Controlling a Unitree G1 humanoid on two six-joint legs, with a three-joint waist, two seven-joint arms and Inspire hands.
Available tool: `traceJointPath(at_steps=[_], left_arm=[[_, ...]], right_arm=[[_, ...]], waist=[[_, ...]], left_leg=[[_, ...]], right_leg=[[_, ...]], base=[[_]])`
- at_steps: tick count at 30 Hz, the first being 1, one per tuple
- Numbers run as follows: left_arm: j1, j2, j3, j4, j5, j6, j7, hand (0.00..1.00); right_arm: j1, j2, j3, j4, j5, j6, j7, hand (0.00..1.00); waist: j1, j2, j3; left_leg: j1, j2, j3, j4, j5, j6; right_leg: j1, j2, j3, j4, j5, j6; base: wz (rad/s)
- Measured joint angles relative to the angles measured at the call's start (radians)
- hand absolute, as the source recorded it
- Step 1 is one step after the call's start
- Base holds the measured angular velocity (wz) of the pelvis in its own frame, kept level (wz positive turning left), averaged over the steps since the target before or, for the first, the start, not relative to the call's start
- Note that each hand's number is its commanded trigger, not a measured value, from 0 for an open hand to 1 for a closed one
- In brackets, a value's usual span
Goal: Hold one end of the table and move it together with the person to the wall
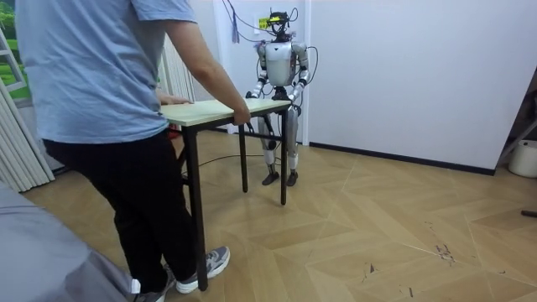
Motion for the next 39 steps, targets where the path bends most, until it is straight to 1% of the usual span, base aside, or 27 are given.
traceJointPath(at_steps=[1, 3, 7, 10, 12, 16, 19, 22, 23, 24, 25, 26, 27, 28, 29, 30, 31, 32, 33, 34, 35, 36, 37, 38, 39], left_arm=[[0.009, 0.0, -0.002, -0.006, 0.0, 0.0, -0.002, 1.0], [0.031, 0.0, -0.008, -0.019, 0.0, 0.0, -0.006, 1.0], [0.034, 0.001, -0.007, -0.021, 0.0, -0.001, -0.008, 1.0], [0.045, 0.004, -0.007, -0.037, -0.001, -0.003, -0.008, 1.0], [0.053, 0.006, -0.008, -0.052, -0.001, -0.01, -0.008, 1.0], [0.06, 0.008, -0.008, -0.065, -0.001, -0.019, -0.008, 1.0], [0.058, 0.008, -0.008, -0.066, 0.004, -0.02, -0.008, 1.0], [0.049, 0.013, -0.014, -0.067, 0.003, -0.02, -0.008, 1.0], [0.049, 0.013, -0.017, -0.069, 0.003, -0.022, -0.01, 1.0], [0.049, 0.012, -0.019, -0.069, 0.004, -0.024, -0.013, 1.0], [0.049, 0.012, -0.02, -0.069, 0.004, -0.024, -0.014, 1.0], [0.049, 0.013, -0.021, -0.069, 0.003, -0.024, -0.018, 1.0], [0.048, 0.013, -0.021, -0.069, 0.003, -0.024, -0.022, 1.0], [0.047, 0.013, -0.022, -0.069, 0.003, -0.023, -0.022, 1.0], [0.048, 0.013, -0.025, -0.069, 0.002, -0.023, -0.024, 1.0], [0.051, 0.012, -0.03, -0.068, 0.002, -0.022, -0.025, 1.0], [0.056, 0.012, -0.031, -0.068, 0.002, -0.022, -0.026, 1.0], [0.067, 0.012, -0.037, -0.068, -0.008, -0.021, -0.027, 1.0], [0.089, 0.012, -0.042, -0.068, -0.02, -0.02, -0.031, 1.0], [0.1, 0.012, -0.041, -0.068, -0.027, -0.02, -0.038, 1.0], [0.108, 0.014, -0.042, -0.068, -0.037, -0.019, -0.045, 1.0], [0.103, 0.015, -0.042, -0.069, -0.036, -0.019, -0.047, 1.0], [0.098, 0.015, -0.042, -0.069, -0.036, -0.019, -0.049, 1.0], [0.087, 0.016, -0.042, -0.069, -0.038, -0.021, -0.051, 1.0], [0.073, 0.019, -0.041, -0.069, -0.044, -0.022, -0.051, 1.0]], right_arm=[[0.005, -0.001, 0.0, 0.0, 0.0, 0.0, 0.008, 1.0], [0.022, -0.008, 0.0, 0.0, 0.0, 0.0, 0.034, 1.0], [0.027, -0.008, 0.002, 0.0, 0.0, 0.0, 0.041, 1.0], [0.027, -0.01, 0.007, -0.001, 0.003, 0.0, 0.054, 1.0], [0.028, -0.015, 0.02, -0.008, 0.013, -0.006, 0.056, 1.0], [0.029, -0.019, 0.031, -0.016, 0.023, -0.013, 0.057, 1.0], [0.031, -0.019, 0.033, -0.017, 0.035, -0.013, 0.058, 1.0], [0.031, -0.025, 0.033, -0.021, 0.039, -0.017, 0.059, 1.0], [0.032, -0.026, 0.033, -0.023, 0.035, -0.021, 0.059, 1.0], [0.033, -0.026, 0.033, -0.024, 0.034, -0.026, 0.062, 1.0], [0.034, -0.027, 0.033, -0.023, 0.034, -0.027, 0.064, 1.0], [0.037, -0.027, 0.033, -0.023, 0.035, -0.029, 0.071, 1.0], [0.042, -0.027, 0.031, -0.024, 0.037, -0.029, 0.08, 1.0], [0.044, -0.027, 0.03, -0.024, 0.037, -0.03, 0.083, 1.0], [0.049, -0.027, 0.029, -0.024, 0.037, -0.034, 0.089, 1.0], [0.053, -0.028, 0.029, -0.024, 0.033, -0.042, 0.096, 1.0], [0.055, -0.03, 0.029, -0.024, 0.03, -0.042, 0.098, 1.0], [0.062, -0.035, 0.027, -0.024, 0.025, -0.042, 0.103, 1.0], [0.069, -0.039, 0.026, -0.024, 0.012, -0.04, 0.107, 1.0], [0.071, -0.039, 0.026, -0.025, 0.003, -0.039, 0.107, 1.0], [0.07, -0.04, 0.026, -0.026, -0.003, -0.039, 0.111, 1.0], [0.07, -0.04, 0.026, -0.028, -0.001, -0.039, 0.114, 1.0], [0.069, -0.041, 0.023, -0.032, 0.0, -0.039, 0.115, 1.0], [0.056, -0.042, 0.02, -0.033, -0.003, -0.038, 0.116, 1.0], [0.041, -0.042, 0.017, -0.033, -0.007, -0.038, 0.115, 1.0]], waist=[[0.001, -0.002, -0.001], [0.01, -0.004, -0.0003], [0.016, -0.008, 0.0021], [0.016, -0.013, 0.0054], [0.016, -0.022, 0.0102], [0.016, -0.026, 0.0097], [0.013, -0.032, 0.0087], [0.016, -0.035, 0.0092], [0.019, -0.034, 0.0091], [0.018, -0.032, 0.0099], [0.019, -0.029, 0.0096], [0.021, -0.027, 0.0095], [0.022, -0.024, 0.01], [0.025, -0.023, 0.0106], [0.036, -0.018, 0.0098], [0.043, -0.011, 0.0083], [0.044, -0.006, 0.0069], [0.042, 0.01, 0.0065], [0.041, 0.029, 0.0011], [0.035, 0.038, -0.0009], [0.017, 0.049, 0.0021], [0.003, 0.053, 0.0032], [-0.004, 0.054, 0.0038], [-0.013, 0.056, 0.0048], [-0.023, 0.057, 0.0052]], left_leg=[[-0.002, 0.0, 0.0, 0.001, 0.0, 0.0], [-0.005, 0.0, 0.0, 0.007, 0.0, 0.0], [-0.02, 0.001, -0.003, 0.018, 0.002, -0.003], [-0.032, 0.002, -0.005, 0.025, 0.005, -0.007], [-0.036, 0.004, -0.006, 0.026, 0.008, -0.011], [-0.053, 0.005, -0.008, 0.033, 0.012, -0.015], [-0.073, 0.008, -0.021, 0.052, 0.012, -0.016], [-0.102, 0.017, -0.025, 0.094, -0.002, -0.023], [-0.121, 0.022, -0.027, 0.124, -0.016, -0.027], [-0.141, 0.029, -0.034, 0.164, -0.033, -0.032], [-0.155, 0.034, -0.036, 0.185, -0.042, -0.036], [-0.176, 0.045, -0.048, 0.237, -0.057, -0.043], [-0.204, 0.057, -0.052, 0.283, -0.067, -0.055], [-0.219, 0.06, -0.053, 0.31, -0.069, -0.057], [-0.247, 0.071, -0.053, 0.364, -0.069, -0.059], [-0.267, 0.079, -0.054, 0.41, -0.072, -0.077], [-0.277, 0.083, -0.06, 0.434, -0.072, -0.086], [-0.302, 0.098, -0.067, 0.524, -0.072, -0.101], [-0.307, 0.119, -0.067, 0.642, -0.067, -0.111], [-0.3, 0.127, -0.067, 0.683, -0.061, -0.121], [-0.263, 0.136, -0.077, 0.719, -0.052, -0.136], [-0.22, 0.141, -0.079, 0.72, -0.046, -0.145], [-0.199, 0.141, -0.08, 0.714, -0.046, -0.148], [-0.151, 0.142, -0.083, 0.677, -0.058, -0.162], [-0.113, 0.136, -0.091, 0.597, -0.108, -0.167]], right_leg=[[-0.001, 0.0, 0.0, 0.0, 0.0, 0.0], [-0.002, 0.0, 0.0, 0.001, 0.002, -0.003], [-0.011, -0.002, -0.007, 0.0, 0.007, -0.008], [-0.018, -0.002, -0.009, 0.0, 0.009, -0.011], [-0.022, 0.0, -0.009, -0.001, 0.012, -0.015], [-0.036, 0.001, -0.011, 0.0, 0.017, -0.021], [-0.044, -0.001, -0.025, 0.005, 0.017, -0.024], [-0.062, 0.0, -0.036, 0.026, 0.009, -0.033], [-0.077, 0.002, -0.036, 0.045, -0.004, -0.037], [-0.091, 0.004, -0.041, 0.067, -0.018, -0.043], [-0.098, 0.006, -0.046, 0.078, -0.024, -0.046], [-0.107, 0.015, -0.051, 0.093, -0.033, -0.054], [-0.119, 0.022, -0.056, 0.106, -0.045, -0.066], [-0.124, 0.025, -0.056, 0.111, -0.05, -0.07], [-0.14, 0.033, -0.048, 0.121, -0.056, -0.076], [-0.145, 0.038, -0.052, 0.124, -0.062, -0.076], [-0.145, 0.039, -0.059, 0.124, -0.063, -0.079], [-0.141, 0.035, -0.094, 0.126, -0.067, -0.087], [-0.14, 0.035, -0.127, 0.134, -0.07, -0.096], [-0.14, 0.036, -0.144, 0.137, -0.068, -0.103], [-0.142, 0.037, -0.169, 0.142, -0.063, -0.114], [-0.155, 0.036, -0.19, 0.153, -0.058, -0.112], [-0.17, 0.035, -0.197, 0.163, -0.057, -0.113], [-0.194, 0.034, -0.206, 0.183, -0.051, -0.118], [-0.226, 0.03, -0.213, 0.197, -0.041, -0.121]], base=[[0.0], [0.0], [0.0], [0.0], [0.0], [0.02], [0.13], [0.08], [0.03], [0.06], [0.11], [0.14], [0.15], [0.06], [-0.15], [-0.24], [-0.22], [-0.22], [-0.2], [-0.07], [0.32], [0.41], [0.36], [0.14], [0.08]])
